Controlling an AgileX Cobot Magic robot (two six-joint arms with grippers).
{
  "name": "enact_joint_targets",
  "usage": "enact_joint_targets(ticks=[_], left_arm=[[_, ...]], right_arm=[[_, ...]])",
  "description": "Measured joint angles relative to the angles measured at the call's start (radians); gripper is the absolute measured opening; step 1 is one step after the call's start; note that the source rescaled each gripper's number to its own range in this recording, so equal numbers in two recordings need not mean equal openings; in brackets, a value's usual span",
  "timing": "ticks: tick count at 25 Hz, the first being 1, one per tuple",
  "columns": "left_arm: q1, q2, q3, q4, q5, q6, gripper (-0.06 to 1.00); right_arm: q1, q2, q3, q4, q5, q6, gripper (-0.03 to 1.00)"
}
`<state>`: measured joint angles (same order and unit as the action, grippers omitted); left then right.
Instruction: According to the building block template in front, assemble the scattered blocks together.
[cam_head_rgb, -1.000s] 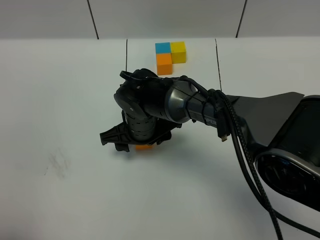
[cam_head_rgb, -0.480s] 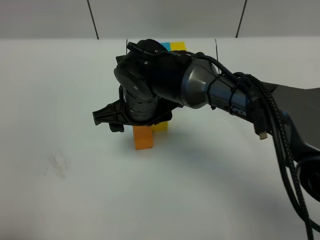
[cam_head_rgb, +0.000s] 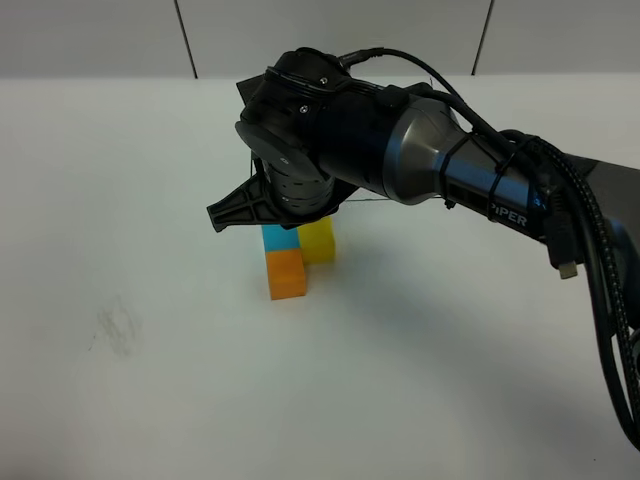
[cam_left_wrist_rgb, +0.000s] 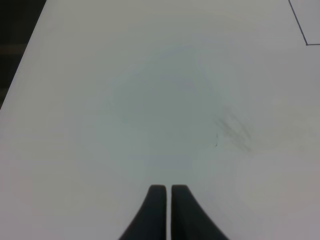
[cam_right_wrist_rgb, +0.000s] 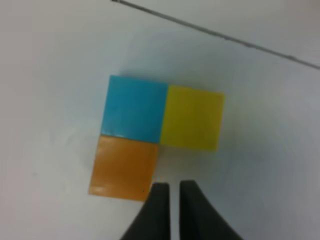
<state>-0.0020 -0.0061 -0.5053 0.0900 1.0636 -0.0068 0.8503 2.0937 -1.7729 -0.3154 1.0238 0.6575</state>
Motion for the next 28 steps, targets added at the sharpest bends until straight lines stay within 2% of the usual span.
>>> enact_joint_targets(ticks=[3,7,12,21,24,28], left_arm=[[0.0,0.0,0.0,0.0,0.0,0.0,0.0],[0.0,0.0,0.0,0.0,0.0,0.0,0.0],[0.0,0.0,0.0,0.0,0.0,0.0,0.0],[0.0,0.0,0.0,0.0,0.0,0.0,0.0],[0.0,0.0,0.0,0.0,0.0,0.001,0.0],[0.0,0.0,0.0,0.0,0.0,0.001,0.0]], right_arm=[[0.0,0.0,0.0,-0.036,0.0,-0.001,0.01],[-0.024,0.0,0.0,-0.061,-0.002,-0.034,0.01],[-0.104,0.0,0.0,-0.064,0.042,-0.132,0.0],[-0.242,-0.038,0.014,-0.082,0.129,-0.234,0.0],[-0.287,-0.085,0.064,-0.106,0.133,-0.242,0.0],[-0.35,-0.193,0.205,-0.118,0.107,-0.244,0.0]])
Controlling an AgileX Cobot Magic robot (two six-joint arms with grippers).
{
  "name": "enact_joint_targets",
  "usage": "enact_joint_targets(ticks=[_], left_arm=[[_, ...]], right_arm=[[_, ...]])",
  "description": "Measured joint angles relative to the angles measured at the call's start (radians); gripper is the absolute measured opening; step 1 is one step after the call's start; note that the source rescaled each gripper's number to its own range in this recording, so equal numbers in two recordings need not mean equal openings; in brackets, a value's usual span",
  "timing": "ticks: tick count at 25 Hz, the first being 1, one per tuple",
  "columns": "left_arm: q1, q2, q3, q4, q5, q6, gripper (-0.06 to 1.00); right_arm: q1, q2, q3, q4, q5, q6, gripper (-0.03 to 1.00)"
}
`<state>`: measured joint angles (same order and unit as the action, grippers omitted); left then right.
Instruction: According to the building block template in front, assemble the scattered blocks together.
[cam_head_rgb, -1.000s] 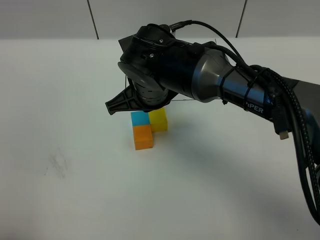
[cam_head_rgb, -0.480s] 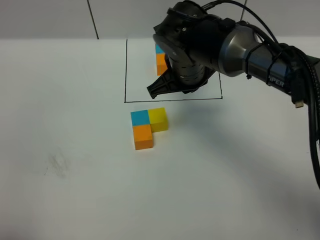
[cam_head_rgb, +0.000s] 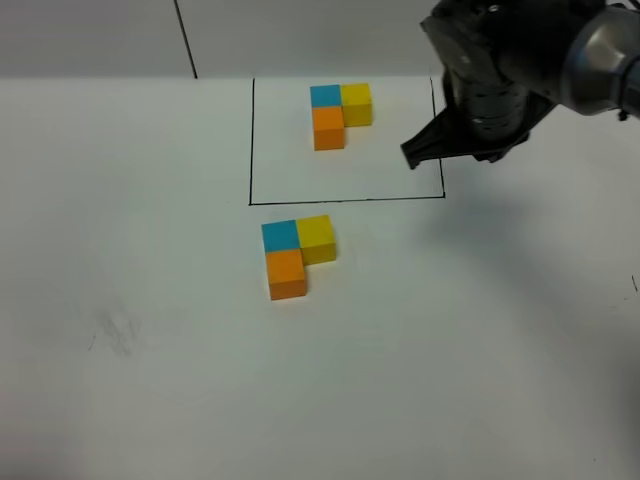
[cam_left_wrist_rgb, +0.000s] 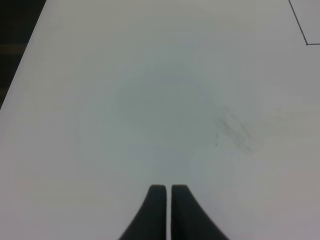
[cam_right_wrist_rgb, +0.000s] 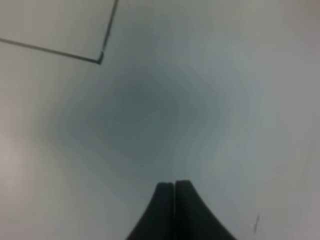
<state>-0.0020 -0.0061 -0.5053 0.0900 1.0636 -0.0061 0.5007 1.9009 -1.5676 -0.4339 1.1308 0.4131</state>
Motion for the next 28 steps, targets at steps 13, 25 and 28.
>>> enact_joint_targets(ticks=[13,25,28], left_arm=[[0.0,0.0,0.0,0.0,0.0,0.0,0.0],[0.0,0.0,0.0,0.0,0.0,0.0,0.0],[0.0,0.0,0.0,0.0,0.0,0.0,0.0]], right_arm=[[-0.088,-0.52,0.653,0.01,-0.098,0.057,0.0],[-0.088,-0.992,1.002,0.09,-0.088,0.094,0.0],[-0.088,-1.086,1.032,0.116,-0.065,0.094,0.0]])
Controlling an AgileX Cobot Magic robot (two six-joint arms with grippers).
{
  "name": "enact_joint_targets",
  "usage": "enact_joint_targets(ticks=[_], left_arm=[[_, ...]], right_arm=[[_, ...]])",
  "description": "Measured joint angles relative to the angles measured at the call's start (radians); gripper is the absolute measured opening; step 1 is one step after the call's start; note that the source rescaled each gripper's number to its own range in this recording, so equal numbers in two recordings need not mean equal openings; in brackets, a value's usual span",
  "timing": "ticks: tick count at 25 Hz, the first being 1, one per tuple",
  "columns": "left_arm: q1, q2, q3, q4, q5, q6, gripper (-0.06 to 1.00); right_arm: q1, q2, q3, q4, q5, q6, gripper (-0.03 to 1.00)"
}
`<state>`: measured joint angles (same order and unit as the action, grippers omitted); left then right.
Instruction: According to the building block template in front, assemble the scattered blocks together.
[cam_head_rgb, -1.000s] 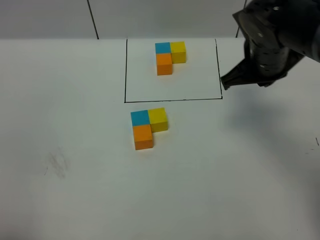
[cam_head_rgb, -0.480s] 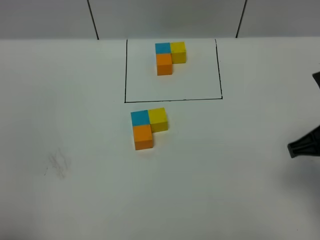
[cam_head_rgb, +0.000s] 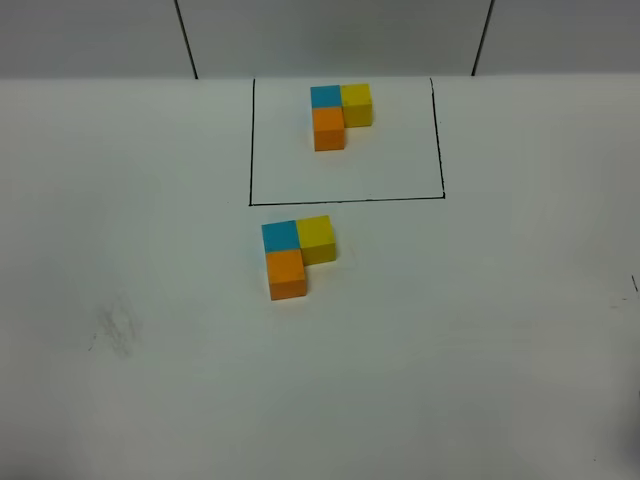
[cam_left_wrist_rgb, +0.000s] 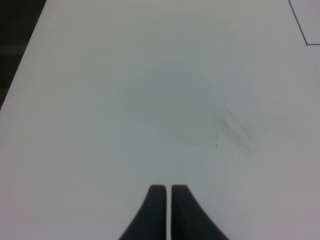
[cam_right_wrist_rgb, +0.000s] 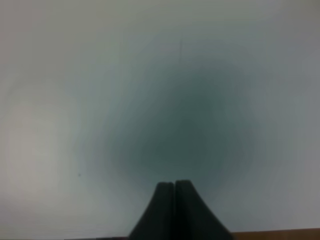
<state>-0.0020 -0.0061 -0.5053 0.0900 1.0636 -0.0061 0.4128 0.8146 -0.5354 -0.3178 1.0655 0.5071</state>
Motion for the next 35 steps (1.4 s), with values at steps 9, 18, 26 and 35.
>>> enact_joint_targets(ticks=[9,18,26,35], left_arm=[[0.0,0.0,0.0,0.0,0.0,0.0,0.0],[0.0,0.0,0.0,0.0,0.0,0.0,0.0],[0.0,0.0,0.0,0.0,0.0,0.0,0.0],[0.0,0.0,0.0,0.0,0.0,0.0,0.0]], right_arm=[[0.0,-0.183,0.018,0.052,0.035,-0.196,0.0],[0.0,-0.212,0.018,0.099,0.029,-0.246,0.0],[-0.056,-0.254,0.018,0.108,0.028,-0.249,0.0],[-0.241,-0.502,0.021,0.148,0.022,-0.36,0.0]])
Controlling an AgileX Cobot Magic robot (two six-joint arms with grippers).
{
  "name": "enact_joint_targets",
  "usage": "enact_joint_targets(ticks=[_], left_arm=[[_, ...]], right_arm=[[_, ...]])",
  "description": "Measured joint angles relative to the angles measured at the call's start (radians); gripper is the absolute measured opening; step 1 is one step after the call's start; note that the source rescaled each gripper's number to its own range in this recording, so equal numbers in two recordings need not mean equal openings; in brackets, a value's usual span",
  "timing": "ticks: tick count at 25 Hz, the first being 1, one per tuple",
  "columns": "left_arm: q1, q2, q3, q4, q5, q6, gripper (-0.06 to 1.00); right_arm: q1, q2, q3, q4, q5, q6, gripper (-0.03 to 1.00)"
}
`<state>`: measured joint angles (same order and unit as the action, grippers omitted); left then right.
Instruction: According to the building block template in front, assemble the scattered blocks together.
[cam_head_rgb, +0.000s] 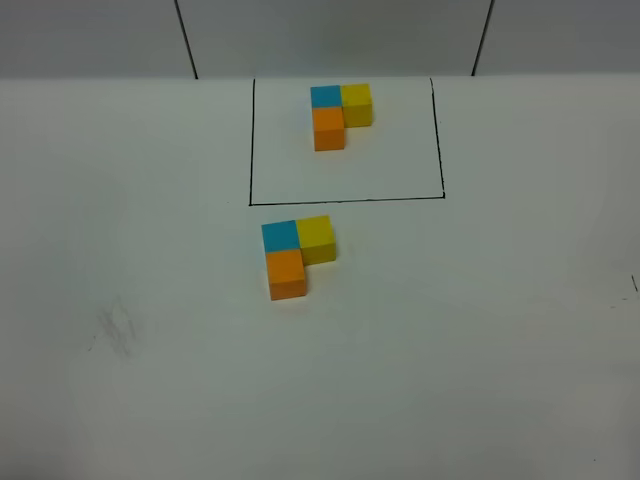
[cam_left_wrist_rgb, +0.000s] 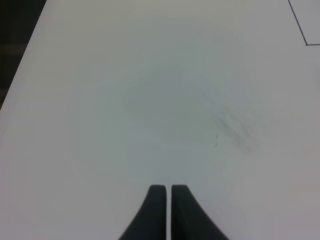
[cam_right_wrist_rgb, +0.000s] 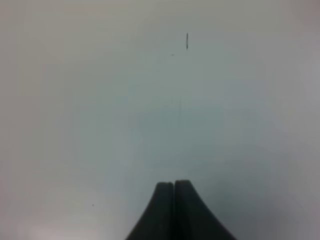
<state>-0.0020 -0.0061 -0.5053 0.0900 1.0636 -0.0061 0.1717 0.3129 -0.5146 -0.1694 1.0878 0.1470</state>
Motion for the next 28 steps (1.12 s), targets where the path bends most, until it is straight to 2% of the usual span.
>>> enact_joint_targets(ticks=[6,11,28], left_arm=[[0.0,0.0,0.0,0.0,0.0,-0.001,0.0],[0.0,0.0,0.0,0.0,0.0,-0.001,0.0],[0.0,0.0,0.0,0.0,0.0,-0.001,0.0]], right_arm=[[-0.09,-0.159,0.002,0.014,0.0,-0.074,0.0],[-0.147,-0.256,0.003,0.002,0.0,-0.094,0.0],[-0.158,-0.32,0.003,0.001,0.001,-0.096,0.0]])
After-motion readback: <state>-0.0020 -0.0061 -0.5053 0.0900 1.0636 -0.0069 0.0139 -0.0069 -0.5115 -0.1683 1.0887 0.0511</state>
